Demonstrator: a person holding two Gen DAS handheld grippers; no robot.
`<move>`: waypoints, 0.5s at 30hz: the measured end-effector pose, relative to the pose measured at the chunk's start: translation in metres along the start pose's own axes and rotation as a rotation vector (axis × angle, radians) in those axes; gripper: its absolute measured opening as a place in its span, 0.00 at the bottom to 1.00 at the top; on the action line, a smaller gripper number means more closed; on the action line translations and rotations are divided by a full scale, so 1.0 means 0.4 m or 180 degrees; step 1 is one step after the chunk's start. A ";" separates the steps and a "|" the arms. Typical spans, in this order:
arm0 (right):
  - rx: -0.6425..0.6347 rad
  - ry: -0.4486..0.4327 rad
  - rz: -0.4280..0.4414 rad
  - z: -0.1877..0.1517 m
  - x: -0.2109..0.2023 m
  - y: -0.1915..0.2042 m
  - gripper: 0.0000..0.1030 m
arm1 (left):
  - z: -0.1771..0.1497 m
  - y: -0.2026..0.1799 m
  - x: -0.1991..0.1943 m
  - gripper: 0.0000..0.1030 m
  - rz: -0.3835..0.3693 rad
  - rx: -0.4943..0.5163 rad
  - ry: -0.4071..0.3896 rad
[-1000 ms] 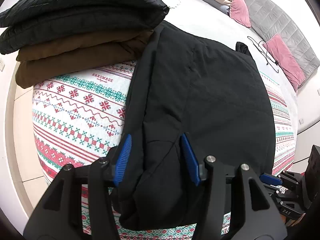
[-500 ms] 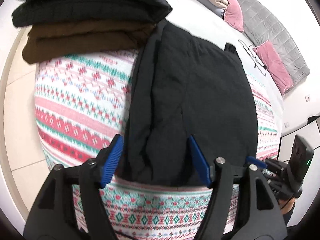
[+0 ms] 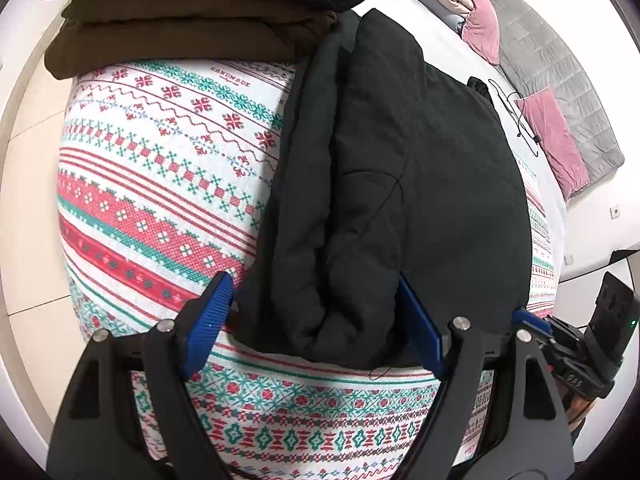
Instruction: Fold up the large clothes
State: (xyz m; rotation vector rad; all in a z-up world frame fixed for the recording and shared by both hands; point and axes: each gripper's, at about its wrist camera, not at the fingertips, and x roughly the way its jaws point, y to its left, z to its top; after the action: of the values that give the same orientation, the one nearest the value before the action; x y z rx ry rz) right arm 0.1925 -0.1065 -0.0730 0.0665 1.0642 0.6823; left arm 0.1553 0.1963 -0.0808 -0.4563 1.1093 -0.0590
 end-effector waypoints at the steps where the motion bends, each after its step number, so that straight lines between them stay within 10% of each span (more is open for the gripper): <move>1: 0.0027 -0.0014 0.0050 0.003 -0.007 -0.004 0.20 | -0.002 -0.002 0.000 0.80 -0.0025 -0.0014 0.0010; 8: 0.0449 -0.0346 0.0091 0.028 -0.081 -0.081 0.59 | 0.003 0.032 0.019 0.82 -0.0404 -0.0341 0.0173; 15: 0.0927 -0.0191 0.0123 0.022 -0.050 -0.163 0.64 | -0.003 0.018 0.028 0.89 -0.0416 -0.0370 0.0210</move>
State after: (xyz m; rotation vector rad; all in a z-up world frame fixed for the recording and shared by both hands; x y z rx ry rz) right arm 0.2251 -0.1668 -0.0768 0.3577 1.1003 0.5526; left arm 0.1579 0.1993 -0.0935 -0.6347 1.1506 -0.1255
